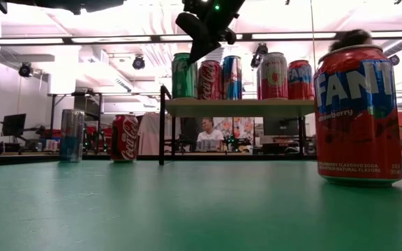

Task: Place canned beverage on shelf
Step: Put the top green soda can aligned with the green soda can on the shelf

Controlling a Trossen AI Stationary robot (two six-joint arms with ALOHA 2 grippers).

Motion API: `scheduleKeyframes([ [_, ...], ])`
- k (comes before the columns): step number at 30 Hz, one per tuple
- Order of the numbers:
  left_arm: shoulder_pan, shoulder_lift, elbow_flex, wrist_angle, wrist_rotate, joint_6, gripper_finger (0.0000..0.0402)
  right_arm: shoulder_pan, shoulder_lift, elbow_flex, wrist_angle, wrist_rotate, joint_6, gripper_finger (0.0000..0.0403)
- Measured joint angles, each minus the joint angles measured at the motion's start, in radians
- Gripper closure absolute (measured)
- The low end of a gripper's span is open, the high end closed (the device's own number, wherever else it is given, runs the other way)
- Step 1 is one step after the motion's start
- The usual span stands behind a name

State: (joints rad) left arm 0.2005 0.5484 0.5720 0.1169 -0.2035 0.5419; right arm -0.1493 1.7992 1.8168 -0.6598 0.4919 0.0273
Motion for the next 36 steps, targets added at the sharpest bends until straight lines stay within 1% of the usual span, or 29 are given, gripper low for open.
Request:
scheduleKeyframes([
  [12, 0.0, 0.0, 0.0, -0.005, -0.001, 0.004, 0.0039, -0.009, 0.002, 0.005, 0.026, 0.006, -0.002, 0.0394],
  [19, 0.0, -0.026, -0.009, -0.092, 0.028, 0.045, 0.0039, -0.003, 0.002, 0.006, 0.03, 0.004, -0.002, 0.0394],
  [25, 0.001, -0.049, -0.011, -0.09, 0.029, 0.048, 0.0039, 0.001, 0.002, 0.006, 0.048, -0.003, -0.002, 0.0394],
  [36, 0.001, -0.032, -0.012, -0.092, 0.028, 0.06, 0.0039, -0.028, 0.003, 0.007, 0.075, 0.006, -0.032, 0.0394],
])
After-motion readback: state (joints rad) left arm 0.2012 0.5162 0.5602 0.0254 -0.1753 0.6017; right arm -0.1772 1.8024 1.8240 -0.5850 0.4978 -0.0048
